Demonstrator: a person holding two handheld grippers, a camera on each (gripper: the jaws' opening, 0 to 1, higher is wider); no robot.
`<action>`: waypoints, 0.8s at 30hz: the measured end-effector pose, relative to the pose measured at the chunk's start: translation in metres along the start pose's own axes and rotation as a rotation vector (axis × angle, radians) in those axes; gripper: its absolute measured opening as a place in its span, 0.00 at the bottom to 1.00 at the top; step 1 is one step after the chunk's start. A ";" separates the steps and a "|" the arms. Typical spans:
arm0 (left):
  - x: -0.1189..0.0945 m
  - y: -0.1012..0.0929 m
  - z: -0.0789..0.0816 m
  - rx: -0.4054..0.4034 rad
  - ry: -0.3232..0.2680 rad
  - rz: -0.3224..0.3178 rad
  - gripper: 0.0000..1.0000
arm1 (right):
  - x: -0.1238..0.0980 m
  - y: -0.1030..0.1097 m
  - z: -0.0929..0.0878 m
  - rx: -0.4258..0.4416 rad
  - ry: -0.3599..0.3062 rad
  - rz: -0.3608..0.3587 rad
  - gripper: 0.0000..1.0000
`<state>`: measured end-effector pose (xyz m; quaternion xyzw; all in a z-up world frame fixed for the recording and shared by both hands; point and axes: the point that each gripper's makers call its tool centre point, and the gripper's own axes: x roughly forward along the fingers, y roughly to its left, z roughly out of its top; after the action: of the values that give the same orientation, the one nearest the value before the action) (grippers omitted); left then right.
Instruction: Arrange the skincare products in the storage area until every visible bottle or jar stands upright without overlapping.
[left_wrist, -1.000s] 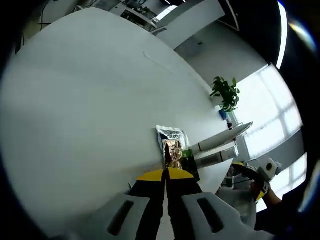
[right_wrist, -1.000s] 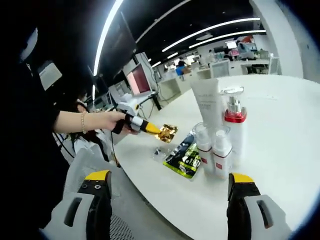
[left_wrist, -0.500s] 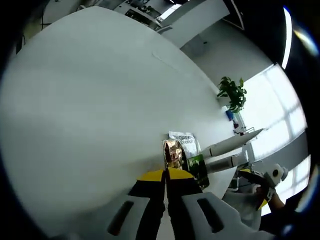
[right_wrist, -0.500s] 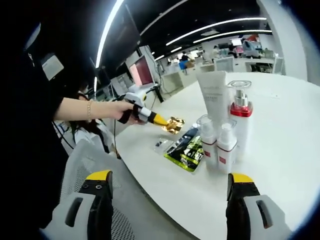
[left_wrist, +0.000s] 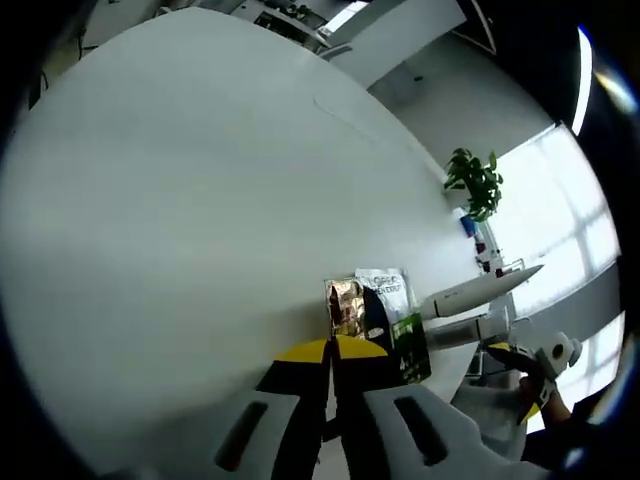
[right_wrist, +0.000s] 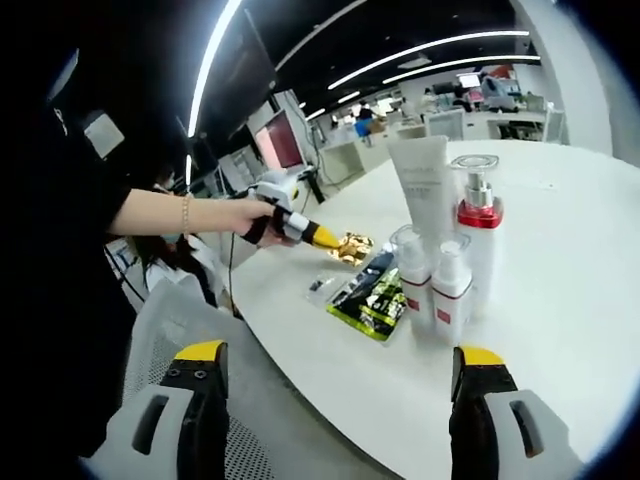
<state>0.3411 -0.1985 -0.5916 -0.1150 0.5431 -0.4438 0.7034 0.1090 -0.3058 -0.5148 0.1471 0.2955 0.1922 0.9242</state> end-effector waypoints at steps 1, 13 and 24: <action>0.002 0.002 0.001 0.000 0.005 0.004 0.00 | 0.000 0.000 0.000 0.000 0.000 0.000 0.95; 0.010 0.009 0.000 -0.030 0.045 0.046 0.00 | 0.001 -0.002 -0.002 0.006 0.009 -0.005 0.94; 0.012 0.018 0.005 -0.007 0.067 0.066 0.00 | 0.001 -0.002 -0.004 0.004 0.019 -0.006 0.94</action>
<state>0.3548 -0.1988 -0.6088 -0.0847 0.5716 -0.4220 0.6986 0.1081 -0.3063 -0.5197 0.1464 0.3050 0.1901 0.9216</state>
